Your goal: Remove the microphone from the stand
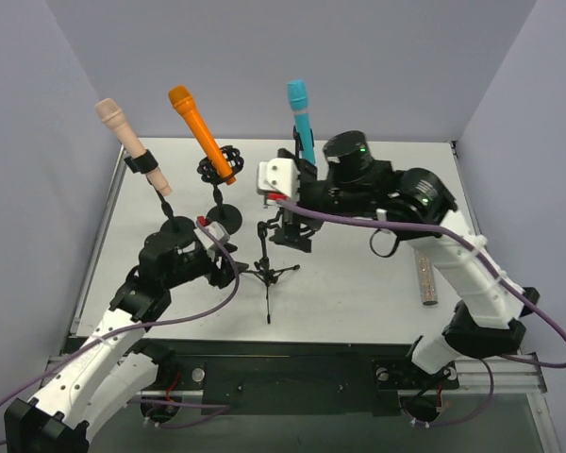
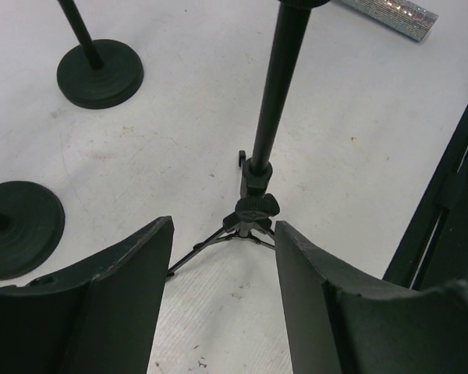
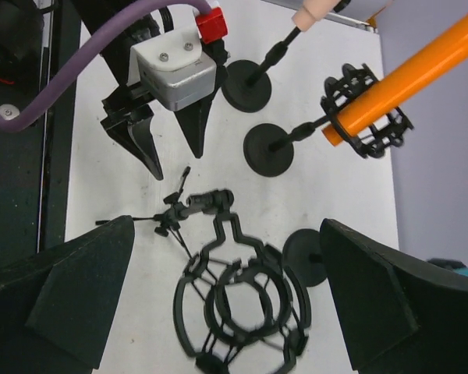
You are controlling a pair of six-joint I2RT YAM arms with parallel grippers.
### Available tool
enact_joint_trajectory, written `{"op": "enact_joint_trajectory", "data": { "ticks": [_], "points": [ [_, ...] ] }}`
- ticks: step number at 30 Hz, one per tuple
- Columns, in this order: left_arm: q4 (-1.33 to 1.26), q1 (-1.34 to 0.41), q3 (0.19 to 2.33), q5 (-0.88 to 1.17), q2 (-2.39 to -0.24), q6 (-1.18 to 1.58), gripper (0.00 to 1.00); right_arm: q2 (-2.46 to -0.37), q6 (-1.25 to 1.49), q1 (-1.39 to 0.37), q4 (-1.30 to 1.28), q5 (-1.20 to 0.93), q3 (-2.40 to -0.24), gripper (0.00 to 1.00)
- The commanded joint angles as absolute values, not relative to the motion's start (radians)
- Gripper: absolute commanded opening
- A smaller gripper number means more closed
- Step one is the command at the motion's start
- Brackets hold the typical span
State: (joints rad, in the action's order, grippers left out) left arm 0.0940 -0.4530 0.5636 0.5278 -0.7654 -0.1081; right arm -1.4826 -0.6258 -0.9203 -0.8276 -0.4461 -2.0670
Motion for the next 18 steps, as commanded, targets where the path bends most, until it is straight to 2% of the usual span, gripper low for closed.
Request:
{"op": "enact_joint_trajectory", "data": {
  "ticks": [1, 7, 10, 18],
  "points": [
    [0.124, -0.4, 0.588, 0.551, -0.674, -0.017, 0.65, -1.649, -0.597, -0.991, -0.865, -0.37, -2.144, 1.0],
    [0.19, -0.385, 0.578, 0.577, -0.548, -0.006, 0.65, -1.782, -0.558, -1.061, -0.934, -0.313, -2.221, 1.0],
    [0.216, -0.367, 0.575, 0.594, -0.52, -0.006, 0.65, -1.819, -0.561, -1.057, -0.997, -0.287, -2.244, 0.95],
    [0.213, -0.221, 0.615, 0.69, -0.567, 0.031, 0.65, -1.75, -0.644, -1.039, -1.023, -0.241, -2.204, 0.95]
  ]
}}
